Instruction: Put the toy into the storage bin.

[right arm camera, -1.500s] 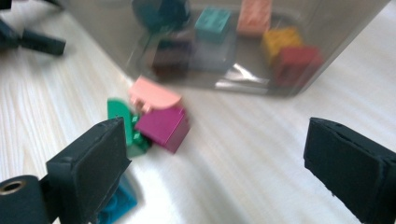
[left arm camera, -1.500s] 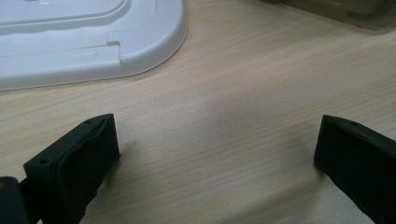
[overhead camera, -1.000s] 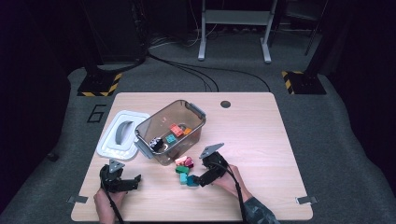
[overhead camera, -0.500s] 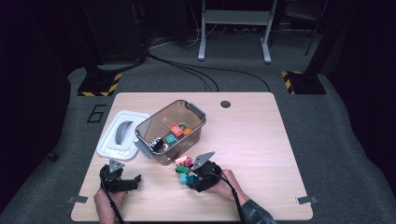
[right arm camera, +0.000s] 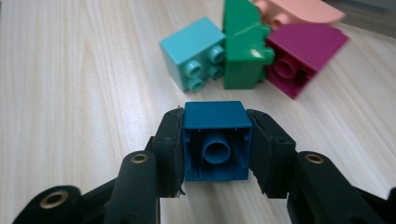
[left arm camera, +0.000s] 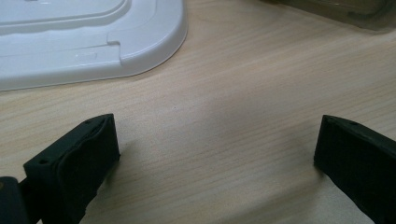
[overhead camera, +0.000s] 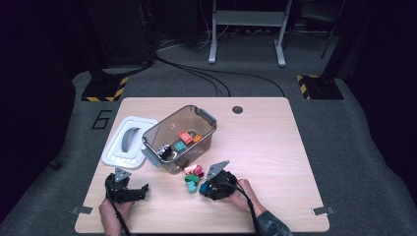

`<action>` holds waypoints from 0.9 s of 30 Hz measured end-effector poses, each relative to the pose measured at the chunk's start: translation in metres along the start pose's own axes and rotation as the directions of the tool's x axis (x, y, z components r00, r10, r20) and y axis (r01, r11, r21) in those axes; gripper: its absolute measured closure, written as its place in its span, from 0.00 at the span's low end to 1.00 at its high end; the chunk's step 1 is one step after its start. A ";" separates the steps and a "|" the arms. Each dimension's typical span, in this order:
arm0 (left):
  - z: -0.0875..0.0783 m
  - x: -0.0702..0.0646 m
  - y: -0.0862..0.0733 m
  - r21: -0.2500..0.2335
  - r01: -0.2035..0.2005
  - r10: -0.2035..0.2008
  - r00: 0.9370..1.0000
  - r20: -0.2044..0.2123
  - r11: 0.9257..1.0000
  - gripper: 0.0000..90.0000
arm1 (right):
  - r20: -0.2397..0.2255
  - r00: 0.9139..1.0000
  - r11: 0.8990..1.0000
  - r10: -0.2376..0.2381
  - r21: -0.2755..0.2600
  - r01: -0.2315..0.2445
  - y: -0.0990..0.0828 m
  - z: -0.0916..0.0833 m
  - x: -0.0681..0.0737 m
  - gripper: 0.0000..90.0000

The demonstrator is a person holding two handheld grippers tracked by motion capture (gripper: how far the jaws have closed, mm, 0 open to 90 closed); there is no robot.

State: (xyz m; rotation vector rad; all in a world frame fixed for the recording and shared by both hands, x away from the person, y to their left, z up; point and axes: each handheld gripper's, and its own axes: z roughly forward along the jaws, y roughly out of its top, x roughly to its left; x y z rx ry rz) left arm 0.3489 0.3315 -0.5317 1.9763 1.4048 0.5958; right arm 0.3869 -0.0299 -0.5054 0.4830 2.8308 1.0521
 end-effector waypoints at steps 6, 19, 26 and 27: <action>0.000 0.000 0.000 -0.001 0.001 -0.001 1.000 0.000 1.000 0.00 | 0.048 0.996 0.996 0.080 -0.030 -0.078 -0.007 -0.015 -0.011 0.65; 0.000 0.000 0.000 0.000 0.000 0.000 1.000 0.000 1.000 0.00 | 0.170 0.957 0.971 0.234 -0.094 -0.220 -0.014 -0.035 -0.048 0.65; 0.000 0.000 0.000 -0.001 0.001 -0.001 1.000 0.000 1.000 0.00 | 0.201 0.938 0.957 0.284 -0.121 -0.264 -0.011 -0.041 -0.067 0.65; 0.000 0.000 0.000 -0.001 0.001 -0.001 1.000 0.000 1.000 0.00 | 0.202 0.936 0.955 0.289 -0.122 -0.269 -0.010 -0.042 -0.069 0.65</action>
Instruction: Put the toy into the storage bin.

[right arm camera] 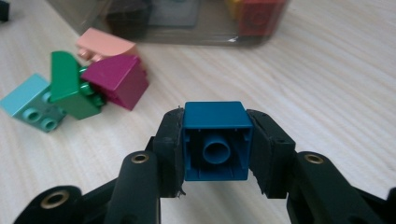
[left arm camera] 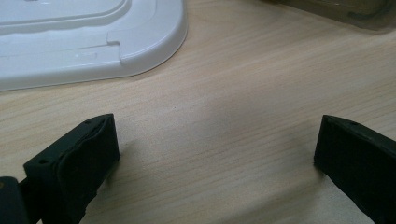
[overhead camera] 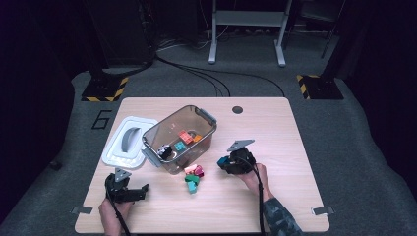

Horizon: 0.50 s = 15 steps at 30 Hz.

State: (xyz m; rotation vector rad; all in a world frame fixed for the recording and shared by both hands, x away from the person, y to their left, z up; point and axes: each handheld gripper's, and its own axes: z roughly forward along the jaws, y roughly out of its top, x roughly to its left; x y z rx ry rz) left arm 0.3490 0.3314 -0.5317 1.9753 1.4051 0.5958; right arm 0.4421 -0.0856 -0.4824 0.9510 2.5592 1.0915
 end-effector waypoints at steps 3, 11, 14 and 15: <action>0.000 0.000 0.000 0.000 0.000 0.000 1.000 0.000 1.000 0.00 | 0.013 1.000 1.000 0.013 -0.013 -0.013 0.003 -0.001 -0.007 0.65; 0.000 0.000 0.000 0.000 0.000 0.000 1.000 0.000 1.000 0.00 | 0.036 0.998 0.998 0.054 -0.023 -0.053 0.015 -0.005 -0.023 0.65; 0.000 0.000 0.000 0.000 0.000 0.000 1.000 0.000 1.000 0.00 | 0.051 0.997 0.997 0.062 -0.042 -0.060 0.018 -0.005 -0.028 0.65; 0.000 0.000 0.000 0.001 -0.001 0.001 1.000 0.000 1.000 0.00 | 0.044 0.996 0.997 0.078 -0.032 -0.076 0.020 -0.006 -0.030 0.65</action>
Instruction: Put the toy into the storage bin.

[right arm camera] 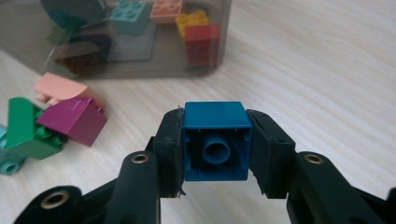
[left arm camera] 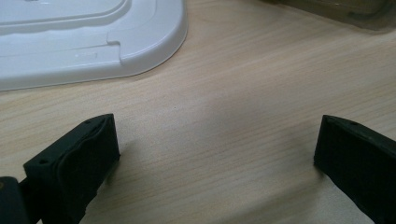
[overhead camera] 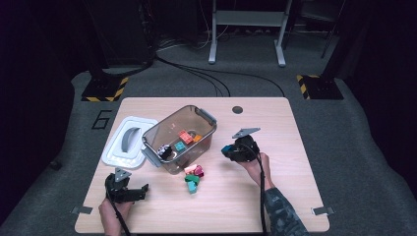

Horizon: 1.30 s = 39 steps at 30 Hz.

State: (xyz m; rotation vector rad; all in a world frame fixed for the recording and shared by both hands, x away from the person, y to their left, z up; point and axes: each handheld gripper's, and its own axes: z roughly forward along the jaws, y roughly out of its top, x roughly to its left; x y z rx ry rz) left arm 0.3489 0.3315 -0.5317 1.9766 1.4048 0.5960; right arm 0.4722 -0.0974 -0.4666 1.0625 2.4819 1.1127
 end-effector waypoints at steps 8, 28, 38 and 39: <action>0.000 0.000 0.000 -0.001 0.001 -0.001 1.000 0.000 1.000 0.00 | 0.008 1.000 1.000 0.009 -0.003 -0.009 0.009 0.004 -0.009 0.65; 0.000 0.000 0.000 -0.001 0.001 -0.001 1.000 0.000 1.000 0.00 | 0.042 0.999 0.999 0.034 -0.022 -0.033 0.050 0.005 -0.030 0.65; 0.000 0.000 0.000 -0.005 0.007 -0.007 1.000 0.000 1.000 0.00 | 0.062 0.997 0.999 0.038 -0.038 -0.035 0.072 0.002 -0.038 0.65; 0.000 0.000 0.000 -0.006 0.008 -0.008 1.000 -0.001 1.000 0.00 | 0.063 0.997 0.999 0.040 -0.035 -0.038 0.074 0.001 -0.038 0.65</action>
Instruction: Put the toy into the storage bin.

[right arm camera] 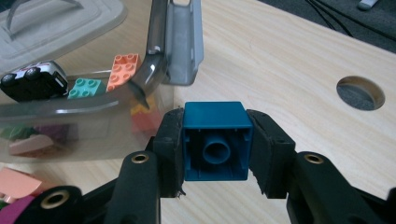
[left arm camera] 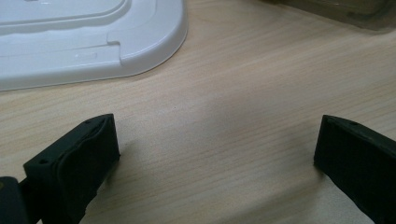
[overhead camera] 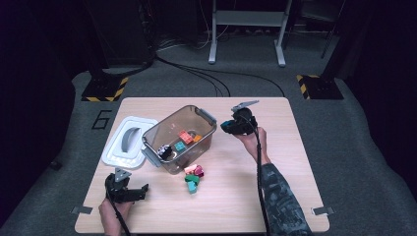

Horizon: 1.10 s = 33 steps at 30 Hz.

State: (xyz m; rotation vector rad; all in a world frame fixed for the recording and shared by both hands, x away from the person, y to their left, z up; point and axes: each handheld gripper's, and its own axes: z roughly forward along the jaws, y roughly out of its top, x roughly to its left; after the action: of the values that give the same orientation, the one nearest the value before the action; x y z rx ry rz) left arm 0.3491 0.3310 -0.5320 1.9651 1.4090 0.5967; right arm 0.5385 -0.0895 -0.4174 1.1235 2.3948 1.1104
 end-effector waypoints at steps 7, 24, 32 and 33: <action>0.000 0.000 0.000 0.000 0.000 0.000 1.000 0.000 1.000 0.00 | 0.019 0.999 1.000 -0.027 -0.015 0.027 0.015 -0.001 -0.001 0.65; 0.000 0.000 0.000 0.000 0.000 0.000 1.000 0.000 1.000 0.00 | 0.036 0.999 0.998 -0.031 -0.052 0.033 0.047 -0.014 0.003 0.66; 0.000 0.000 0.000 -0.001 0.001 -0.001 1.000 0.000 1.000 0.00 | 0.034 0.998 0.997 -0.049 -0.063 0.051 0.057 -0.013 0.008 0.66; 0.000 0.000 0.000 -0.001 0.001 -0.001 1.000 0.000 1.000 0.00 | 0.031 0.998 0.997 -0.045 -0.059 0.047 0.057 -0.013 0.010 0.65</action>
State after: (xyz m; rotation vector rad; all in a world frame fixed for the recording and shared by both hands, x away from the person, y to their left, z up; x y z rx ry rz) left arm 0.3491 0.3309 -0.5321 1.9636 1.4095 0.5964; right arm 0.5559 -0.0660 -0.3652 1.0527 2.3367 1.1343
